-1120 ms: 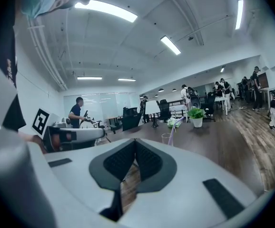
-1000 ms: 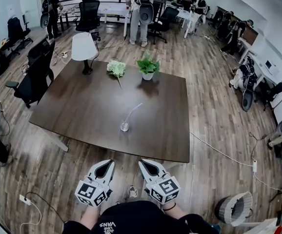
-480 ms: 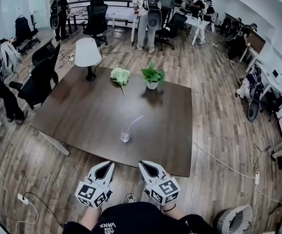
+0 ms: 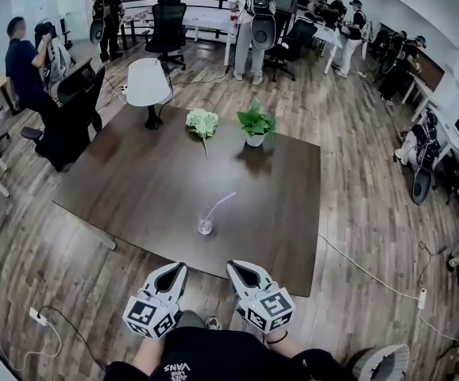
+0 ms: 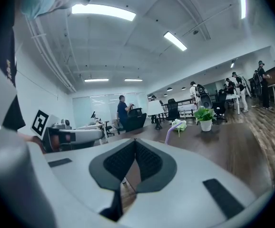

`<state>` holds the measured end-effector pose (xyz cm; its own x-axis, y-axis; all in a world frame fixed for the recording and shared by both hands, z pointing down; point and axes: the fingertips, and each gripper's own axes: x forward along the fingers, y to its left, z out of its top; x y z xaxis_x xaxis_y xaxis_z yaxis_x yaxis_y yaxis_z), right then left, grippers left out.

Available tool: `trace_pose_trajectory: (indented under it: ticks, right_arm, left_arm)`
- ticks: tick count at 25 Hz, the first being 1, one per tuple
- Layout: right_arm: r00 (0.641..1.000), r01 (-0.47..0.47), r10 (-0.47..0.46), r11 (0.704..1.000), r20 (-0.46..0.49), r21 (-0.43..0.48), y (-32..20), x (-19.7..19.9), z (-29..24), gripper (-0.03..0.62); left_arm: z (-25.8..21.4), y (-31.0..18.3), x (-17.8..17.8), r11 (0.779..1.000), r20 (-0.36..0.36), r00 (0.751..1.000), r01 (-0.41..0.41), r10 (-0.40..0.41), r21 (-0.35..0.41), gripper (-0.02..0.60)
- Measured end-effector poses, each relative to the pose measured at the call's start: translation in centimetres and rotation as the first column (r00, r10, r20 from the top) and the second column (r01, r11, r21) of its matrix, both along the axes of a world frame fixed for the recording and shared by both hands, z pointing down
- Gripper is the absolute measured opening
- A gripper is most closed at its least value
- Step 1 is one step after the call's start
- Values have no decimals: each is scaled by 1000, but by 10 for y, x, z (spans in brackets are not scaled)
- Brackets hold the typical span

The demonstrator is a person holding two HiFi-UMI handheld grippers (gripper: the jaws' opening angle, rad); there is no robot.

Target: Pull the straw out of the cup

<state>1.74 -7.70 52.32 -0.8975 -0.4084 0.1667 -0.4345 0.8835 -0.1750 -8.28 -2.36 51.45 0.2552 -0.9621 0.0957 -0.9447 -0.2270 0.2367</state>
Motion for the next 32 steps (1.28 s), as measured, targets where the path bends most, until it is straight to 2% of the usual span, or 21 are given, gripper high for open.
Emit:
trace_pose_trajectory:
  ticks: [7,22,32]
  right_arm:
    - [1000,-2,2,1000,3,-7,-16,-7,0,17]
    - [998,-59,59,998,0,-5,-65,-37,-4,18]
    - [990,-141,141,990,-10,-2,-97,-51,-4,18]
  left_arm:
    - [0,-19,-5,1000,5,1000,-5,5,-3,18]
    - [-4,-78,-31,996,6,996,-86,86,-3,18]
    - [-3,-119,-50,987,-8,987,-163,163,0,18]
